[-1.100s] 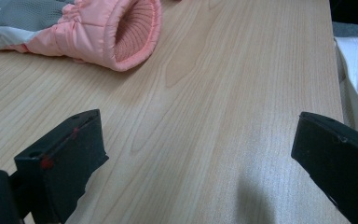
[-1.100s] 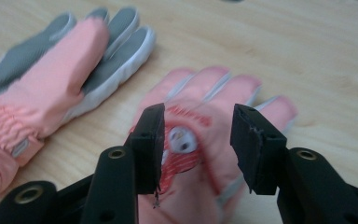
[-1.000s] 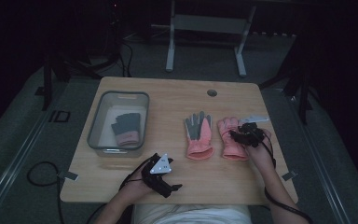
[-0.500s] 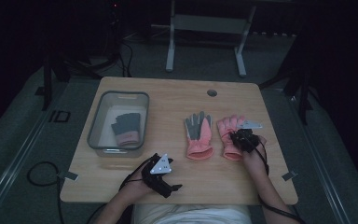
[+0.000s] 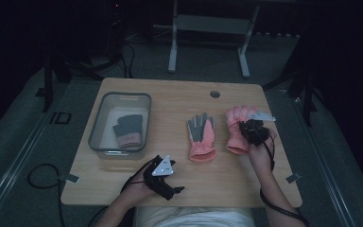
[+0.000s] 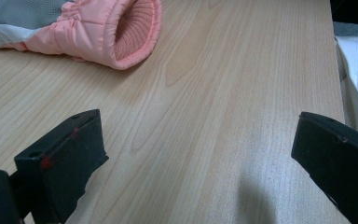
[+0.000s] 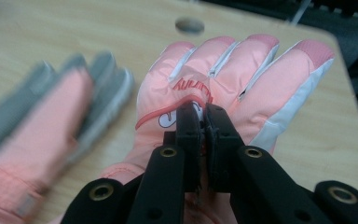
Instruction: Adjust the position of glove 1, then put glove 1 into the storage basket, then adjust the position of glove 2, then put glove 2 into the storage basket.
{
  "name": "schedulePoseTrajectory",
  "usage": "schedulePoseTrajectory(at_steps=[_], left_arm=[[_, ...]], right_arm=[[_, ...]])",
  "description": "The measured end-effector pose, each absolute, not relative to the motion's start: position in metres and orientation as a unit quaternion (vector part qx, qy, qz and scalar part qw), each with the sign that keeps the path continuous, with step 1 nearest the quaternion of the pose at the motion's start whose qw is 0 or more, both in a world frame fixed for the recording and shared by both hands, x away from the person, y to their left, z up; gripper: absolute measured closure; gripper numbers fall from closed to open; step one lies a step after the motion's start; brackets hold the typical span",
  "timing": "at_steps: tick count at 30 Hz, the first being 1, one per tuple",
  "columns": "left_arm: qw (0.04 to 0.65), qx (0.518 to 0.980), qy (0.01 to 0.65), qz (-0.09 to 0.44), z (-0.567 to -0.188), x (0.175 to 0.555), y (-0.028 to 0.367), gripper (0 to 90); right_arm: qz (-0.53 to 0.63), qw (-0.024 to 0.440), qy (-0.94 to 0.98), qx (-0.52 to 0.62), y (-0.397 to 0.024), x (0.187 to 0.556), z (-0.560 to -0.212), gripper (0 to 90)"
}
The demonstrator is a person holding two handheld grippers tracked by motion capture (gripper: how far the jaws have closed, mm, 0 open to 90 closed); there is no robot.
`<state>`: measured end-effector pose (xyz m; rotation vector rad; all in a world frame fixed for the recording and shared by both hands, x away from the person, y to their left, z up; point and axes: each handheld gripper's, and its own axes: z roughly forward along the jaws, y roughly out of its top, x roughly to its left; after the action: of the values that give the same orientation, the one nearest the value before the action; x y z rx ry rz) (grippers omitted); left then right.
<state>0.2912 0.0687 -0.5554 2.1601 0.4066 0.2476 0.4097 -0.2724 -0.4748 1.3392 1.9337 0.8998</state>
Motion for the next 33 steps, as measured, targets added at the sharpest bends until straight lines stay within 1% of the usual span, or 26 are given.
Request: schedulePoseTrajectory(at_steps=[6,13,21,29,33], left_arm=[[0.448,0.873,0.163,0.101,-0.555,0.291,0.068,2.2],[0.448,0.874,0.162,0.101,-0.555,0.291,0.069,2.2],[0.448,0.873,0.163,0.101,-0.556,0.291,0.069,2.2],[0.448,0.873,0.162,0.100,-0.556,0.290,0.069,2.2],[0.448,0.874,0.162,0.098,-0.556,0.291,0.069,2.2]], right_arm=[[0.362,0.323,0.722,0.493,-0.255,0.405,-0.437,85.5],[0.385,0.319,0.727,0.471,-0.225,0.401,-0.412,85.5],[0.396,0.306,0.733,0.461,-0.203,0.402,-0.410,85.5],[0.409,0.277,0.736,0.463,-0.176,0.395,-0.418,85.5],[0.411,0.272,0.736,0.464,-0.168,0.393,-0.420,85.5]])
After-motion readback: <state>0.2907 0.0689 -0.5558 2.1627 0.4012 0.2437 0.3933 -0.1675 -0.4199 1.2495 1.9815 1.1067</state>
